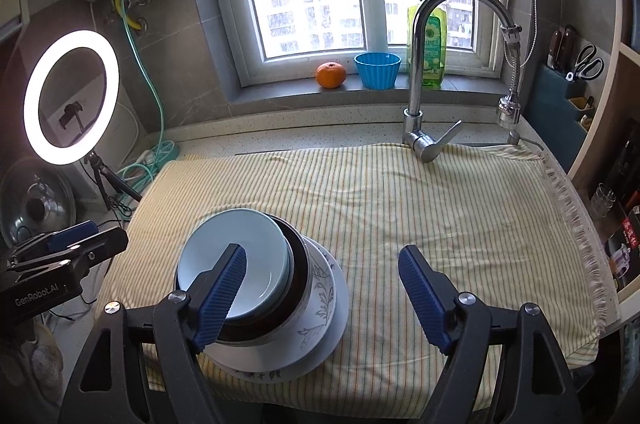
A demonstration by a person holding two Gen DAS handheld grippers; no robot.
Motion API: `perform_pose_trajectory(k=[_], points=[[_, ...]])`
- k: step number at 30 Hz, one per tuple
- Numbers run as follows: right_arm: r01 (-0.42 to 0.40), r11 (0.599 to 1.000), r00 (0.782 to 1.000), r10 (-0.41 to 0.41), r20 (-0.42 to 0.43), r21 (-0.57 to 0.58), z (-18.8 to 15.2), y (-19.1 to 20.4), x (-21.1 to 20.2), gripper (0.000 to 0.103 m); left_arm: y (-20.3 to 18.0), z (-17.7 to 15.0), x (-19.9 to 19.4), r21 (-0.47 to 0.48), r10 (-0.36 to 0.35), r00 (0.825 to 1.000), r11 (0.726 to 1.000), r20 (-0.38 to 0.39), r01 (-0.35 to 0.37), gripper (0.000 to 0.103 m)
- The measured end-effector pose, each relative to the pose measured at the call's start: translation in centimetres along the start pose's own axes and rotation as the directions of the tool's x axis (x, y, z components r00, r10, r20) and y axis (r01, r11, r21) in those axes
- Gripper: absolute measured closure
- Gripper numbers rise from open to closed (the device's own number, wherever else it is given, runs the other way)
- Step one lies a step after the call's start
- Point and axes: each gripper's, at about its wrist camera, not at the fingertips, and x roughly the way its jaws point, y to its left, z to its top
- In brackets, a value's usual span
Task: Organize plates and bowls
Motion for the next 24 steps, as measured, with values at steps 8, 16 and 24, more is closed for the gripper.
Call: perform_pose_trajectory(k=[8, 16, 24], points=[[0.006, 1.0, 1.0, -0.006, -0.003, 0.002, -0.13, -0.1, 0.03, 0.028, -0.01, 0.08, -0.11, -0.005, -0.001, 1.0, 1.0, 0.004, 0.001, 0.037], [0.007, 1.0, 1.0, -0.007, -0.012, 0.002, -0.19, 0.0, 0.28, 0.027, -0.07, 0.04, -0.14, -0.004, -0.007, 1.0, 1.0, 0.003, 0.007, 0.037], [0.01, 1.0, 1.0, -0.01, -0.014, 0.005, -0.11, -0.23, 0.43, 0.027, -0.03, 0.08, -0.04, -0.006, -0.011, 1.0, 1.0, -0.001, 0.011, 0.037]])
